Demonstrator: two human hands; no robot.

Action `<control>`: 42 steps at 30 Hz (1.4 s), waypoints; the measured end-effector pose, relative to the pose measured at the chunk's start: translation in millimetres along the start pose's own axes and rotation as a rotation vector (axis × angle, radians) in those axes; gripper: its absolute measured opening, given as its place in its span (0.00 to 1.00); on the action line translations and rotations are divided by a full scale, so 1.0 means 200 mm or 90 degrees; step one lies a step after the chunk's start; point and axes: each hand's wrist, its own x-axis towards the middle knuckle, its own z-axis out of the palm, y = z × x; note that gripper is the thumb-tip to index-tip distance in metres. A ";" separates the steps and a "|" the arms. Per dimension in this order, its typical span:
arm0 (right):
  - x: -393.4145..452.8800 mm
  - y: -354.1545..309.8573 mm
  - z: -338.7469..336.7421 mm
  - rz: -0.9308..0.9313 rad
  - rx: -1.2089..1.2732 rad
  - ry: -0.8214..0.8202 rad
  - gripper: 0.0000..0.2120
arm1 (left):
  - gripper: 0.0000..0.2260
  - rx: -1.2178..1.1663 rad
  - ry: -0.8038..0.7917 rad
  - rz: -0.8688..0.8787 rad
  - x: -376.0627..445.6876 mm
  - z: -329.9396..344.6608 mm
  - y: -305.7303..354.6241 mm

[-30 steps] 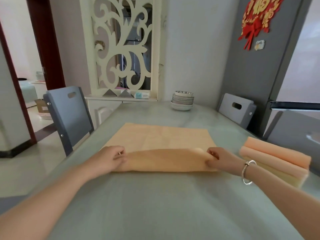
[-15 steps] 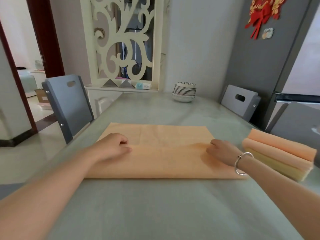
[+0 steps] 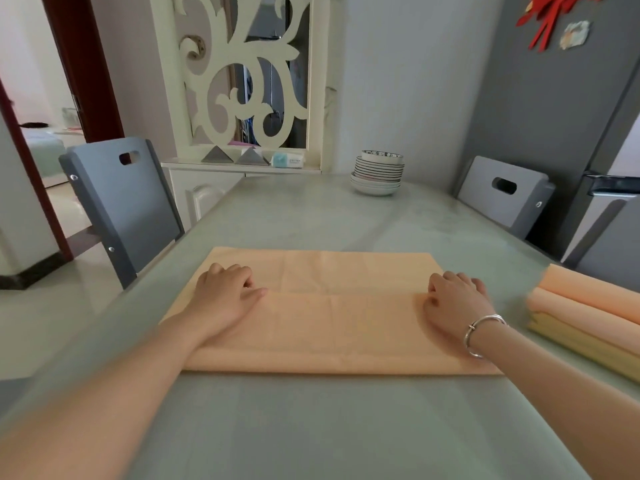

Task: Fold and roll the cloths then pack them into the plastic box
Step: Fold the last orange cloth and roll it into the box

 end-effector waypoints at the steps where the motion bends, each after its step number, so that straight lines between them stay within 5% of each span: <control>1: 0.01 0.00 0.00 0.001 0.007 0.002 0.10 | 0.13 0.002 0.000 -0.007 0.00 0.00 0.00; 14: 0.04 0.00 0.04 0.013 0.001 0.005 0.09 | 0.22 0.196 -0.083 -0.141 0.01 0.01 -0.06; 26: 0.09 -0.05 0.00 0.068 -0.008 -0.078 0.13 | 0.09 0.160 -0.049 -0.136 0.02 -0.04 0.00; 32: 0.20 -0.22 0.00 -0.024 0.111 -0.038 0.24 | 0.29 0.084 -0.175 -0.049 -0.04 0.06 0.12; 36: 0.32 -0.40 0.06 -0.069 0.214 -0.087 0.26 | 0.30 0.101 -0.207 -0.040 -0.05 0.06 0.13; 42: 0.49 -0.48 0.10 -0.050 0.171 -0.176 0.26 | 0.30 0.089 -0.210 -0.039 -0.06 0.06 0.14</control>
